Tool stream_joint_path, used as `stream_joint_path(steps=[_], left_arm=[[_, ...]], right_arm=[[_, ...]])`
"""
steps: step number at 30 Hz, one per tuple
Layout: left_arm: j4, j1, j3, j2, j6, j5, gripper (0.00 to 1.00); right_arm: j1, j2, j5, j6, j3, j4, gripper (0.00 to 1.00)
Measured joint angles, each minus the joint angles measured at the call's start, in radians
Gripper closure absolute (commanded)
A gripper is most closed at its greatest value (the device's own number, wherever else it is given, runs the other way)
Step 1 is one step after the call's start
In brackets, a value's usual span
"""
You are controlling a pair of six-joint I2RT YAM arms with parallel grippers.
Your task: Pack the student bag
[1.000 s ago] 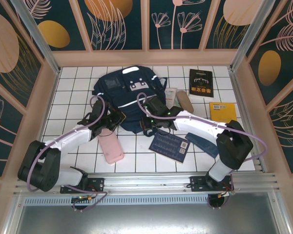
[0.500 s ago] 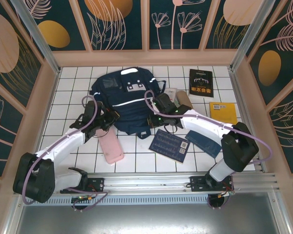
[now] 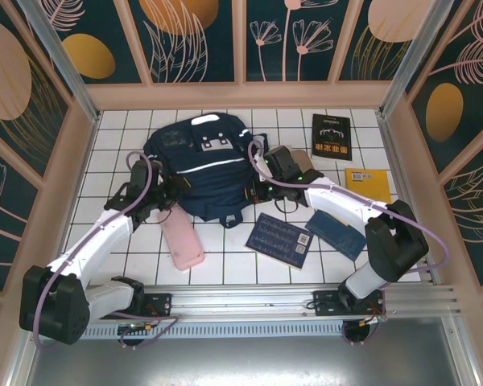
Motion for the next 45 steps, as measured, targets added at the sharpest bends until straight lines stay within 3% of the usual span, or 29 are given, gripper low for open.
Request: stream_joint_path(steps=[3,5,12,17,24,29,38,41,45], left_arm=[[-0.070,0.010,0.088,0.008,0.051,-0.027,0.29],[-0.106,0.013,0.135,-0.007,0.066,-0.046,0.25],[-0.207,0.011,0.171,-0.069,0.021,0.001,0.24],[-0.222,-0.031,0.106,-0.081,-0.082,0.063,0.24],[-0.186,-0.158,0.058,-0.080,-0.232,0.117,0.24],[-0.143,-0.168,0.046,-0.071,-0.278,0.116,0.25],[-0.017,-0.169,-0.039,0.027,-0.336,0.101,0.41],[0.015,-0.170,-0.048,0.064,-0.353,0.087,0.53],[0.040,-0.170,-0.051,0.110,-0.360,0.066,0.75]], right_arm=[[0.035,0.000,0.008,0.053,0.000,0.013,1.00],[0.074,0.000,0.022,0.095,0.000,0.024,1.00],[0.204,0.000,0.058,0.212,0.001,0.077,1.00],[0.226,0.008,0.086,0.259,0.001,0.131,1.00],[0.257,0.062,0.115,0.266,0.021,0.150,1.00],[0.261,0.063,0.119,0.266,0.021,0.158,1.00],[0.286,0.062,0.161,0.257,-0.008,0.179,1.00],[0.301,0.061,0.188,0.250,-0.027,0.189,1.00],[0.309,0.051,0.214,0.249,-0.072,0.233,1.00]])
